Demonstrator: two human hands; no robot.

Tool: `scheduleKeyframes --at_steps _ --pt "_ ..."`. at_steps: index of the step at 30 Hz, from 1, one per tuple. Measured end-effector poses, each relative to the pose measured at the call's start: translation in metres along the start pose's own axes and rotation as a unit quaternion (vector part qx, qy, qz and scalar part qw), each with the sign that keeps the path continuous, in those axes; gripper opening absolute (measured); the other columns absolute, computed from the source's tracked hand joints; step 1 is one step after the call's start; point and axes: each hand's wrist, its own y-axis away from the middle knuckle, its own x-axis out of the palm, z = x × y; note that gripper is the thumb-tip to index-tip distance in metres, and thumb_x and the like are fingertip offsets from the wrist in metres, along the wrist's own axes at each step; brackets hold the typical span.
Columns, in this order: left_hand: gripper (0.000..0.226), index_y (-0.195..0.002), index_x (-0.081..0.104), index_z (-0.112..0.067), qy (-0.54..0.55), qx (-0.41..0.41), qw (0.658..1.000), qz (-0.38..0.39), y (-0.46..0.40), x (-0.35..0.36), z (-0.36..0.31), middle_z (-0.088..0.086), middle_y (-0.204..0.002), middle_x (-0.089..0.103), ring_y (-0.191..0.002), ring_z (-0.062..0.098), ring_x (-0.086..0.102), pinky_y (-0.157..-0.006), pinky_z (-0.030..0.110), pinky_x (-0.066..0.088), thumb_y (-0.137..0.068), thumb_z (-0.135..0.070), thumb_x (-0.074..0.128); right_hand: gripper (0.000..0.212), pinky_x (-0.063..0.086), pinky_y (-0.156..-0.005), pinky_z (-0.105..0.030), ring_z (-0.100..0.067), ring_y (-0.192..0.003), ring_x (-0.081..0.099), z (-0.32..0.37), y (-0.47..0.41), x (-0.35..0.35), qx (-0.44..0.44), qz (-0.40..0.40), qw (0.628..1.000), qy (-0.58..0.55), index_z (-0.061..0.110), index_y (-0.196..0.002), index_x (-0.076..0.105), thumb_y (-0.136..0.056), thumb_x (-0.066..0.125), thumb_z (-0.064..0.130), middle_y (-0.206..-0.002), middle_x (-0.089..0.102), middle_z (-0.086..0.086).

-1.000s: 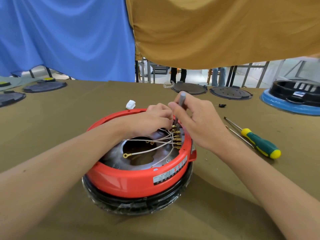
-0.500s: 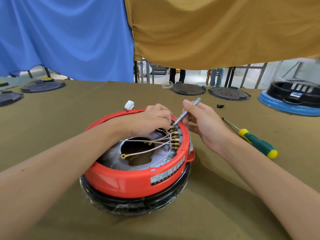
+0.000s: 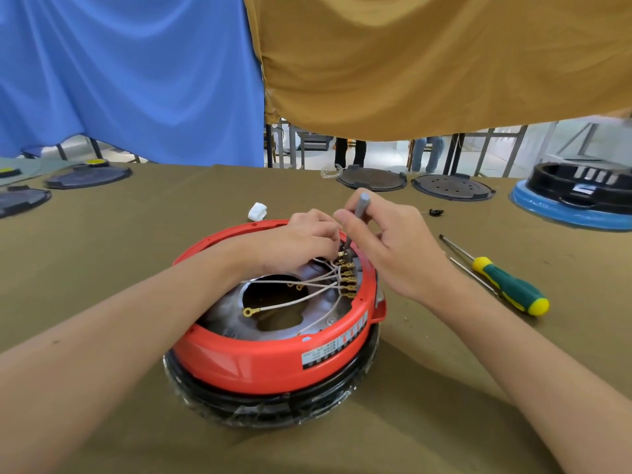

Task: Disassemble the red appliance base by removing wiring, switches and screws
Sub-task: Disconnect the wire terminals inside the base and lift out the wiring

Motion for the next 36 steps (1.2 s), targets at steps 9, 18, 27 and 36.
scheduleKeyframes --at_steps 9,18,27,36 --pt "0.023 -0.069 0.05 -0.018 0.047 -0.015 0.999 0.012 -0.003 0.001 0.005 -0.001 -0.116 0.042 -0.112 0.018 0.039 -0.087 0.04 0.049 -0.09 -0.008 0.051 0.026 0.053 -0.071 -0.049 -0.03 -0.065 0.055 -0.001 -0.009 -0.003 0.135 -0.003 0.98 -0.144 0.01 -0.083 0.053 -0.103 0.052 0.027 -0.069 0.055 -0.004" --pt "0.031 -0.062 0.052 -0.027 0.041 -0.011 0.999 0.022 -0.003 -0.002 0.008 -0.004 -0.128 0.045 -0.126 0.012 0.034 -0.096 0.027 0.041 -0.088 -0.009 0.052 0.024 0.06 -0.065 -0.029 -0.011 -0.063 0.065 -0.011 -0.003 -0.001 0.235 -0.04 0.932 -0.272 0.011 -0.086 0.055 -0.104 0.049 0.027 -0.061 0.058 0.0" --pt "0.023 -0.092 0.051 -0.035 -0.029 -0.006 1.0 -0.006 -0.005 -0.001 0.003 -0.007 -0.11 0.047 -0.112 0.013 0.037 -0.111 0.042 0.032 -0.096 -0.013 0.058 0.03 0.045 -0.065 -0.04 -0.021 -0.067 0.054 0.007 -0.004 -0.002 -0.033 0.04 0.996 0.08 0.009 -0.087 0.056 -0.103 0.047 0.033 -0.071 0.059 -0.005" --pt "0.021 -0.076 0.054 -0.019 0.023 -0.003 1.0 0.021 -0.004 -0.002 0.007 -0.003 -0.13 0.044 -0.122 0.011 0.036 -0.093 0.031 0.047 -0.091 -0.005 0.051 0.026 0.059 -0.064 -0.025 -0.01 -0.062 0.063 -0.011 -0.004 -0.001 0.224 -0.031 0.939 -0.259 0.012 -0.083 0.055 -0.104 0.05 0.027 -0.059 0.055 0.003"
